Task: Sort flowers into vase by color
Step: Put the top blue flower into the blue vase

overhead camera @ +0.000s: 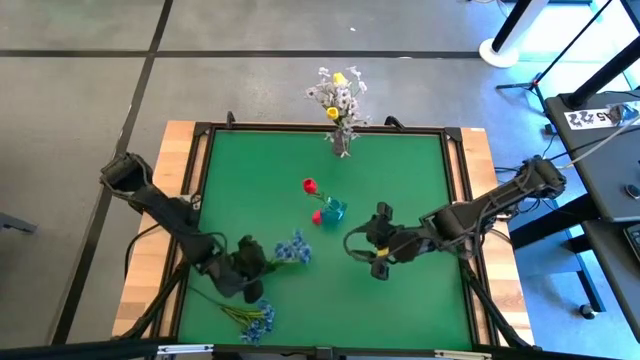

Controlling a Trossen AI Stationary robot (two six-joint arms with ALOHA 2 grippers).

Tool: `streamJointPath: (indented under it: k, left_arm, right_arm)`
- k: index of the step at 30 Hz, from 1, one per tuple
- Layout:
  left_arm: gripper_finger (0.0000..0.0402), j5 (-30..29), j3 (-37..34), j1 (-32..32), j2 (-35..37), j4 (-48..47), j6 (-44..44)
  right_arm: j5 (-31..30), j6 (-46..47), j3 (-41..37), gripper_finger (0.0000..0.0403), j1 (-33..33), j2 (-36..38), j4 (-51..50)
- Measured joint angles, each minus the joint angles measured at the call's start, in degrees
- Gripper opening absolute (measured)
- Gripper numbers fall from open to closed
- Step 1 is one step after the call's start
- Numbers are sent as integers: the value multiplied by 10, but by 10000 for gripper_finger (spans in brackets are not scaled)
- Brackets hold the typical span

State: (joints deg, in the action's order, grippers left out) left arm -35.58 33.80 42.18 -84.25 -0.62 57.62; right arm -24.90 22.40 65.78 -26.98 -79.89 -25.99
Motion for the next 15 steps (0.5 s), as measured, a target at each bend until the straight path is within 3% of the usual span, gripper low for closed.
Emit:
streamJointPath:
  k: [5,15]
  left_arm:
    - [19,-81,0,29,0,76,-81]
    - [19,-173,0,45,0,369,-364]
  right_arm:
    - [32,-50,-5,253,-1,-55,60]
    - [39,-120,-15,253,-1,-200,339]
